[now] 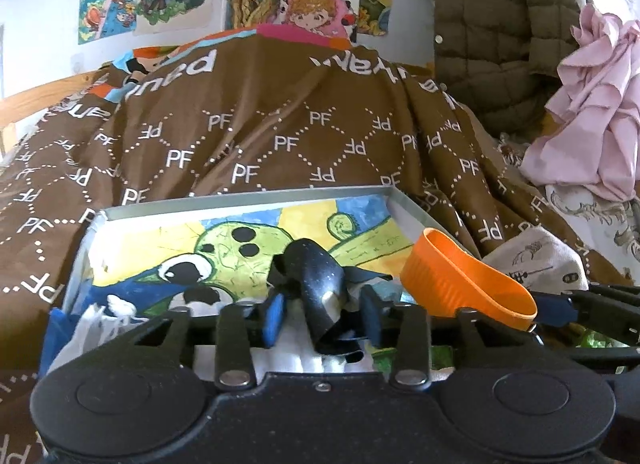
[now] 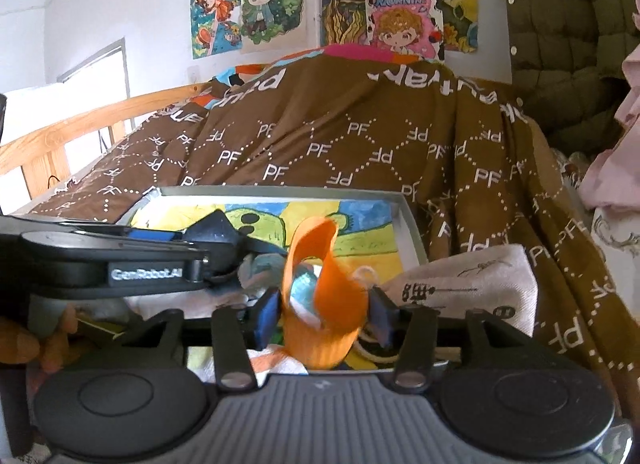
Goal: Organize soft objects
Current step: 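Lower the cup and black item into the tray and open both tools, then withdraw both open tools from the tray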
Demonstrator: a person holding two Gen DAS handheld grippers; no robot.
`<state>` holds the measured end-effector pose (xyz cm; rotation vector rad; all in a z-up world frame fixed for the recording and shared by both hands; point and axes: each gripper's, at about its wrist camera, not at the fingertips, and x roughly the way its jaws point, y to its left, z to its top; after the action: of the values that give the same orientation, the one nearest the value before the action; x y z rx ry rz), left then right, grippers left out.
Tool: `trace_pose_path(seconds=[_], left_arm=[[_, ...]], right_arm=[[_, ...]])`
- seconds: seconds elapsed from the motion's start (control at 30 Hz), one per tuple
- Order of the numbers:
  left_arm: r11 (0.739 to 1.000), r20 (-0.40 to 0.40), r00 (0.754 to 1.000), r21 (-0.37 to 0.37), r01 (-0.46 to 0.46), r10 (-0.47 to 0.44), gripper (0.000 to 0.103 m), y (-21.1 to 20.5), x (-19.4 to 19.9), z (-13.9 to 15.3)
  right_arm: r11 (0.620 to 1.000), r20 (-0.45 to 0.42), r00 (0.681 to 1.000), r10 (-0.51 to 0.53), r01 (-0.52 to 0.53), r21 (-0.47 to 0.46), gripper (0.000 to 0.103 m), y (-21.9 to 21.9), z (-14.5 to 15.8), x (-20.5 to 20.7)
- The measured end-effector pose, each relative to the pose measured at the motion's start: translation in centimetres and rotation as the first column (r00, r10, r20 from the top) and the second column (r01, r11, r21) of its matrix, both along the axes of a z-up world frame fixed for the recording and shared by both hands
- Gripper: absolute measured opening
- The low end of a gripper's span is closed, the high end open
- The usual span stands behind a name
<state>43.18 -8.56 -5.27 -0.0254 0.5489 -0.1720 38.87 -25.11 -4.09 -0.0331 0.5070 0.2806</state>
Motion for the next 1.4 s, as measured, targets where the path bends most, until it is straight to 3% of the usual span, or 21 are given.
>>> trace_pose_path(seconds=[0.17, 0.5, 0.8, 1.07, 1.4], left_arm=[[0.999, 0.018, 0.999, -0.005, -0.038, 0.038, 0.063, 0.9, -1.2, 1.1], [0.991, 0.091, 0.987, -0.042, -0.126, 0.129, 0.101, 2.1, -5.2, 4.7], [0.987, 0.192, 0.969, -0.073, -0.143, 0.155, 0.102, 2.2, -10.8, 8.1], [0.979, 0.251, 0.951, -0.138, -0.150, 0.181, 0.102, 2.3, -16.9, 9.1], [0.980, 0.272, 0.945, -0.129, -0.150, 0.180, 0.102, 3.8, -25.4, 8.6]], right_arm=[[1.000, 0.033, 0.999, -0.003, 0.004, -0.007, 0.062, -0.2, 0.9, -0.7], [0.999, 0.149, 0.989, -0.018, 0.012, 0.042, 0.091, -1.7, 4.4, -3.4], [0.986, 0.233, 0.971, -0.051, 0.011, 0.168, 0.102, -4.4, 7.4, -7.7], [0.972, 0.237, 0.967, -0.096, 0.040, 0.233, 0.103, -6.1, 8.8, -11.9], [0.953, 0.193, 0.971, -0.141, 0.080, 0.292, 0.103, -6.5, 8.6, -17.9]])
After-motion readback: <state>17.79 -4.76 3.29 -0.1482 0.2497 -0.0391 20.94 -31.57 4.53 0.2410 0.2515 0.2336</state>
